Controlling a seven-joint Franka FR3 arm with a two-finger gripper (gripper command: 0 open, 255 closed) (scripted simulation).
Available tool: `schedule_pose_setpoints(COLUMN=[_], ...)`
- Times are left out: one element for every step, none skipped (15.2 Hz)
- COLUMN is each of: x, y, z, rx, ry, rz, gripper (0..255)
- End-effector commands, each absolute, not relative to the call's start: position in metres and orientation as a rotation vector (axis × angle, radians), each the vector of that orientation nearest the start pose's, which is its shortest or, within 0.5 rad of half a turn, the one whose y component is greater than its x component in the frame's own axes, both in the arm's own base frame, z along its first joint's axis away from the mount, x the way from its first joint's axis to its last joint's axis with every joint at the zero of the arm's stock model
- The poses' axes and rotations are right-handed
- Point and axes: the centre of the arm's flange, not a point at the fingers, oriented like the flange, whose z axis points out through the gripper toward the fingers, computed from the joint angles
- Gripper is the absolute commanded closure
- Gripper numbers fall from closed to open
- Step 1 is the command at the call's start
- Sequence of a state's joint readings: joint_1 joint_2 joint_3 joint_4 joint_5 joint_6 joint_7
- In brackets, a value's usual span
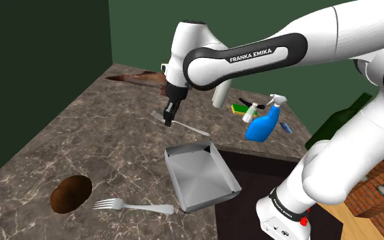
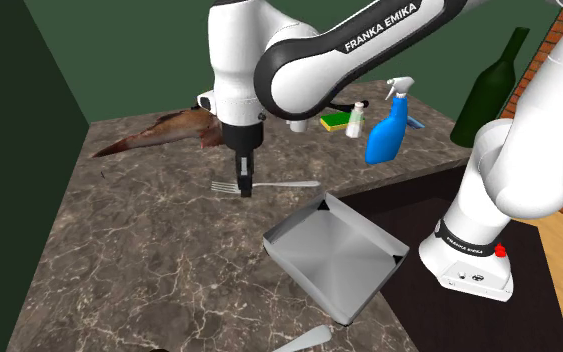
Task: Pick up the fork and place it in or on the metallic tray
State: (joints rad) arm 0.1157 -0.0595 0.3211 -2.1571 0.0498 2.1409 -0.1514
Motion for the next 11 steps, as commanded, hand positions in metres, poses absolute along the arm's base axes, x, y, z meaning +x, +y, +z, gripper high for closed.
schedule_pose_setpoints(x=[0.479,0.479,0.479,0.479,0.479,0.479,0.479,0.479,0.479,0.466,0.453], y=[0.228,0.228,0.228,0.228,0.228,0.228,0.228,0.228,0.228,0.23,0.232], z=[0.438,0.443,0.448,0.454,0.459,0.464,0.469,0.475,0.475,0.475,0.476], rx=[-2.99,-2.99,-2.99,-2.99,-2.99,-2.99,-2.99,-2.99,-2.99,-2.99,-2.99], ry=[-0.863,-0.863,-0.863,-0.863,-0.863,-0.863,-0.863,-0.863,-0.863,-0.863,-0.863], rz=[-0.057,-0.057,-0.057,-0.057,-0.057,-0.057,-0.057,-0.057,-0.057,-0.057,-0.057], gripper=[255,255,255,255,255,255,255,255,255,255,255])
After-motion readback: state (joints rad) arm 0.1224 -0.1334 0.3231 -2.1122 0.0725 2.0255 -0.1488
